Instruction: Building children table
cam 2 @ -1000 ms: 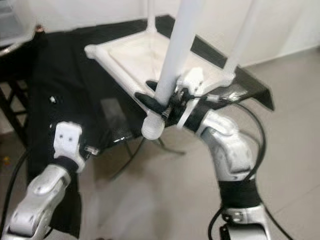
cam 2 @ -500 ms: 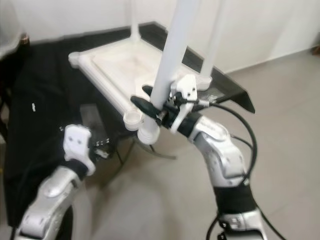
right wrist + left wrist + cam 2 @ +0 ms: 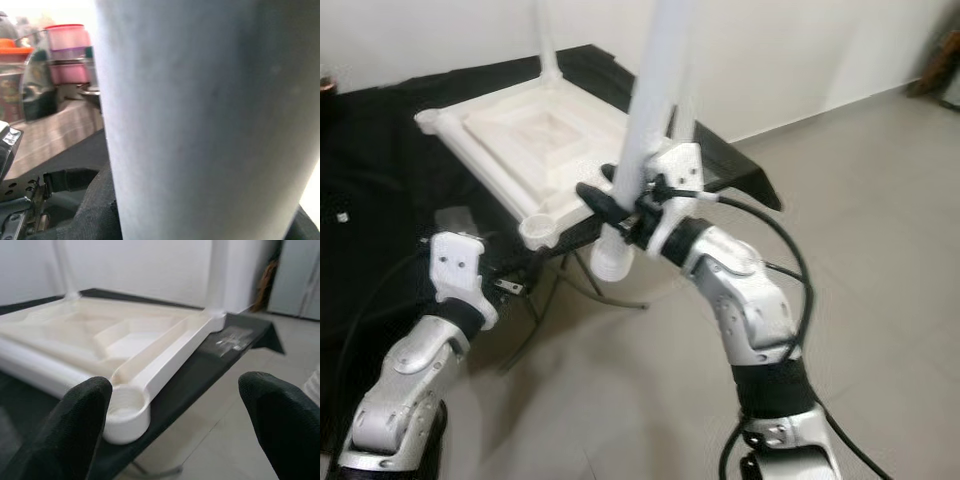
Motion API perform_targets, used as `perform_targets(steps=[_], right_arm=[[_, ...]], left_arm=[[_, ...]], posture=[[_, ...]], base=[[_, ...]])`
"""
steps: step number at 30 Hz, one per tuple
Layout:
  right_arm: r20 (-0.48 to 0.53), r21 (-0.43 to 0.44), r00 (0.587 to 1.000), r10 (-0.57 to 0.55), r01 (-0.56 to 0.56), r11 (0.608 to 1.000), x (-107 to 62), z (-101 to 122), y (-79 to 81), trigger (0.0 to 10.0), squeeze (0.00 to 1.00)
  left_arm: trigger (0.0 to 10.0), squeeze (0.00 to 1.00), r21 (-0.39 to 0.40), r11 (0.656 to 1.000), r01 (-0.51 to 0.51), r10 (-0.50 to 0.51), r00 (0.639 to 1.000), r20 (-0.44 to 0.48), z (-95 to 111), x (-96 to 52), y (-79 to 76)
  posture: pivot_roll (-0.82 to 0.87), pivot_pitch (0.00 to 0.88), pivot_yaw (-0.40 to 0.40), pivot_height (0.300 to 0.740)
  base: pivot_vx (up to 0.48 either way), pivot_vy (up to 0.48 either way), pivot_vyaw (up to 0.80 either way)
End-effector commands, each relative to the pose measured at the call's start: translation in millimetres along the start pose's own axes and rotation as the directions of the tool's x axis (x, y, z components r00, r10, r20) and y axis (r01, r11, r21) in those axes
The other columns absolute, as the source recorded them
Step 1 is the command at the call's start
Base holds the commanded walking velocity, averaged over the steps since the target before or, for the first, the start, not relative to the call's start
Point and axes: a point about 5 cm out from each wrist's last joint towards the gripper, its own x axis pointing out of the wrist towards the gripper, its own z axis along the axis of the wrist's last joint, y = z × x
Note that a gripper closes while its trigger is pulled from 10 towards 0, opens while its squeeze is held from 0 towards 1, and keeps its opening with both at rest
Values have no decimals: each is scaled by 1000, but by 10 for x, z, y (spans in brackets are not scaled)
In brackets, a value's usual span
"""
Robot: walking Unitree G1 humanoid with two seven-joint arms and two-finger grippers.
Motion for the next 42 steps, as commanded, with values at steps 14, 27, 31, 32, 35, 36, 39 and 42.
perform_targets(steps=[14, 27, 31, 32, 35, 36, 39, 42], right_arm=[[23, -75, 998, 54, -53, 996, 4, 106, 17, 10000, 0], [-9, -97, 972, 235, -235, 967, -139, 133, 41, 10000, 0], [37, -97, 946, 323, -318, 943, -51, 142, 46, 10000, 0], [37, -97, 946, 323, -318, 943, -51, 142, 46, 10000, 0], [42, -100, 936, 350, -345, 933, 56, 154, 21, 10000, 0], [42, -100, 936, 350, -345, 933, 56, 154, 21, 10000, 0], [43, -99, 925, 377, -372, 923, 222, 201, -2, 10000, 0], [53, -102, 919, 392, -385, 917, 284, 247, 1, 10000, 0]], left_arm=[[10000, 0, -46, 999, 12, -12, 1000, -14, -24, 8, -48], [10000, 0, -5, 1000, 0, 0, 999, -47, -93, -45, 3], [10000, 0, 24, 997, -80, 81, 995, -66, -98, -99, 209], [10000, 0, 24, 997, -80, 81, 995, -66, -98, -99, 209], [10000, 0, 61, 990, -128, 132, 989, -65, -49, -146, 341], [10000, 0, 61, 990, -128, 132, 989, -65, -49, -146, 341], [10000, 0, 88, 981, -173, 177, 983, -44, 29, -203, 459], [10000, 0, 97, 978, -184, 189, 981, -41, 52, -245, 474]], posture=[[69, 133, -29, 740], [64, 152, -21, 740], [81, 170, -27, 740], [81, 170, -27, 740], [99, 194, -40, 740], [99, 194, -40, 740], [111, 216, -49, 740], [123, 230, -54, 740]], base=[[309, 0, 408], [0, 0, 0], [0, 0, 0], [0, 0, 0], [0, 160, 0], [0, 480, 0], [0, 320, 0], [0, 0, 0]])
